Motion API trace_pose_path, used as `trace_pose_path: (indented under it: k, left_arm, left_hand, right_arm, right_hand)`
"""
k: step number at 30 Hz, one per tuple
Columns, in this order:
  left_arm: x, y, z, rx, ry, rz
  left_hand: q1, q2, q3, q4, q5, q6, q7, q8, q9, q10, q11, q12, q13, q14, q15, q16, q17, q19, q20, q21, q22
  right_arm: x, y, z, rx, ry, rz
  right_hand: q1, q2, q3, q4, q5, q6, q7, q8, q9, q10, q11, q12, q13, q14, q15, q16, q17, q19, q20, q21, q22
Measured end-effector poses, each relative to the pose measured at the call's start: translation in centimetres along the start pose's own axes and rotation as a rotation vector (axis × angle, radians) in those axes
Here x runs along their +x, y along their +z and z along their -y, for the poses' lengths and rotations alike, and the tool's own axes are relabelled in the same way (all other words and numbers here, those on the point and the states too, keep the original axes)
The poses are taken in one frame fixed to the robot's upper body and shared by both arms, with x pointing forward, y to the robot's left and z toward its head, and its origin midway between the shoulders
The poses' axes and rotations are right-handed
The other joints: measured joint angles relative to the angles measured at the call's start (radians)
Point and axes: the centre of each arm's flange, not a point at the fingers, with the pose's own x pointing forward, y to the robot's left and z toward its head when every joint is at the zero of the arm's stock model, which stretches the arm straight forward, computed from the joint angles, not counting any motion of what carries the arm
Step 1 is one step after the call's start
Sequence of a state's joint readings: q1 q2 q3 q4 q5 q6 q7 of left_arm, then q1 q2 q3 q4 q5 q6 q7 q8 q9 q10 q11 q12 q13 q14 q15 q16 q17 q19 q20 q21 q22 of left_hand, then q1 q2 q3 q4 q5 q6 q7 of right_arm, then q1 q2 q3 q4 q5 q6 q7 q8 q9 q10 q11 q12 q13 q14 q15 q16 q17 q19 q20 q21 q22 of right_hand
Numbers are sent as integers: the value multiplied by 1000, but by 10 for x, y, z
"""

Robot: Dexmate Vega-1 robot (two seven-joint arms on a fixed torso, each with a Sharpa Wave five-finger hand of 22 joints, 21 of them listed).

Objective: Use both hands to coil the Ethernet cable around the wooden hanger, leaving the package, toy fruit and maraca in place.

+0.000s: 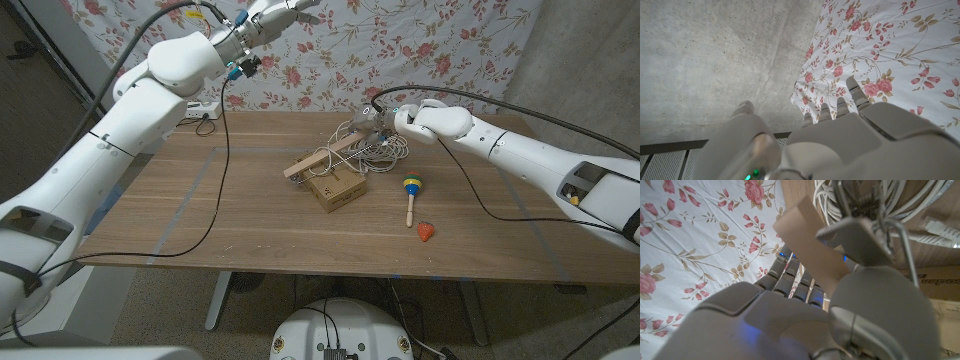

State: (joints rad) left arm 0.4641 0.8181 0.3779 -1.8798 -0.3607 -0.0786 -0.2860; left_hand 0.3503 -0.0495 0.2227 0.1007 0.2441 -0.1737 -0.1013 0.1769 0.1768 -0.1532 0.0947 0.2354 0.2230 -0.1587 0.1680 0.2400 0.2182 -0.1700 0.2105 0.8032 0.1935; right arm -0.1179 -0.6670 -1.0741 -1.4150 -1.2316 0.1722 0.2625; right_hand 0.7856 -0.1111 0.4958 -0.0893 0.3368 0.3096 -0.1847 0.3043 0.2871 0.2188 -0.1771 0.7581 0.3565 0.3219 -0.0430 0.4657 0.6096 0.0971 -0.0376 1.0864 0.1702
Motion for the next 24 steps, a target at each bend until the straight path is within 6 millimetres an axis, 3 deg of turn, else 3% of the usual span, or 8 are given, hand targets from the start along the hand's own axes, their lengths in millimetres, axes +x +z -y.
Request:
trace_pose_path:
  k: [5,9,15,19,21,24]
  left_arm:
    - [0,-3,-4,-8,-8,-1]
    - [0,-7,-6,-15,-11,-5]
    - [1,-13,-9,-26,-21,-7]
    - [2,-16,-11,-32,-26,-8]
    - [2,-17,-11,-33,-28,-8]
    - [3,-18,-13,-34,-32,-9]
  left_hand:
    - [-4,-4,-8,0,6,0,0,0,0,-5,-5,0,0,0,0,0,0,0,0,-2,0]
    - [-4,-4,-8,0,6,0,0,0,0,-5,-5,0,0,0,0,0,0,0,0,-2,0]
    - [-4,-4,-8,0,6,0,0,0,0,-9,-1,0,0,0,0,0,0,0,0,-2,0]
    - [-4,-4,-8,0,6,0,0,0,0,-12,2,-1,0,0,0,0,0,0,0,-8,0]
    - [-4,-4,-8,0,6,0,0,0,0,-14,0,-8,0,0,0,0,0,0,0,-9,0]
    - [-4,-4,-11,-3,6,0,0,0,0,-16,-2,-9,0,0,0,0,0,0,0,-9,0]
  right_arm:
    - [-1,-2,4,-6,45,-28]
    - [-2,-6,5,8,107,-47]
    - [-2,-21,14,77,213,-62]
    - [-2,-34,15,169,298,-49]
    - [-1,-40,14,219,340,-36]
    - [1,-48,14,269,384,-23]
  right_hand:
    - [1,-21,-68,4,20,-89,-16,-52,-25,-103,3,-130,-48,-169,4,-109,-70,-113,5,-106,-3]
    - [31,-51,-120,-17,36,-125,-24,-77,-44,-143,-12,-202,-74,-256,7,-165,-121,-166,4,-178,-3]
    - [24,-73,-176,-29,45,-139,-17,-83,-55,-155,-11,-241,-85,-292,12,-187,-149,-169,1,-208,-3]
    - [9,-90,-226,-35,59,-139,-17,-83,-60,-155,-11,-253,-89,-301,10,-192,-162,-136,4,-222,-3]
    - [4,-95,-265,-43,73,-139,-18,-85,-65,-159,-14,-271,-92,-320,10,-201,-173,-133,7,-237,-3]
    - [-2,-89,-356,-57,111,-190,-20,-100,-75,-191,-22,-318,-99,-365,9,-224,-204,-129,4,-281,-3]
